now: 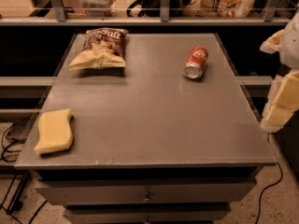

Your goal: Move sponge near brown chip bag

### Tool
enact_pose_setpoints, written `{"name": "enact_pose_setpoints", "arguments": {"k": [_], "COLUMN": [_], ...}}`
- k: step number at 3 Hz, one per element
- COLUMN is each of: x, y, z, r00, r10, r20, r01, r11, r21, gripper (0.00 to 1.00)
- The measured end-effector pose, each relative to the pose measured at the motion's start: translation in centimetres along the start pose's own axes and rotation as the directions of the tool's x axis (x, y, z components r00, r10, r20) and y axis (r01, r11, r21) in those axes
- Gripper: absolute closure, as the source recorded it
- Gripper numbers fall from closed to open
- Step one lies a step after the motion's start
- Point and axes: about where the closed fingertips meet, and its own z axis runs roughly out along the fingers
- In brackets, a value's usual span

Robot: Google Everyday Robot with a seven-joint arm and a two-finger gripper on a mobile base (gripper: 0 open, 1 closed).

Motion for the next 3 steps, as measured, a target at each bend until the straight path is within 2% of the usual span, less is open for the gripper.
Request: {"name": "enact_pose_setpoints", "arguments": {"k": [1,2,3], "x": [0.0,0.3,-0.9], "y": [0.0,-0.3,0.0], "z": [0.0,0.3,0.9], "r00": [1.000,0.999,0.983], "r10": [0.000,-0.007,-0.053], "r20": [0.000,0.051,0.174], "r01": [0.000,0.007,0.054], "r11": [1.0000,1.0000,0.9985], "r21": [0.000,0.001,-0.005], "gripper": [0.00,0.00,0.00]}}
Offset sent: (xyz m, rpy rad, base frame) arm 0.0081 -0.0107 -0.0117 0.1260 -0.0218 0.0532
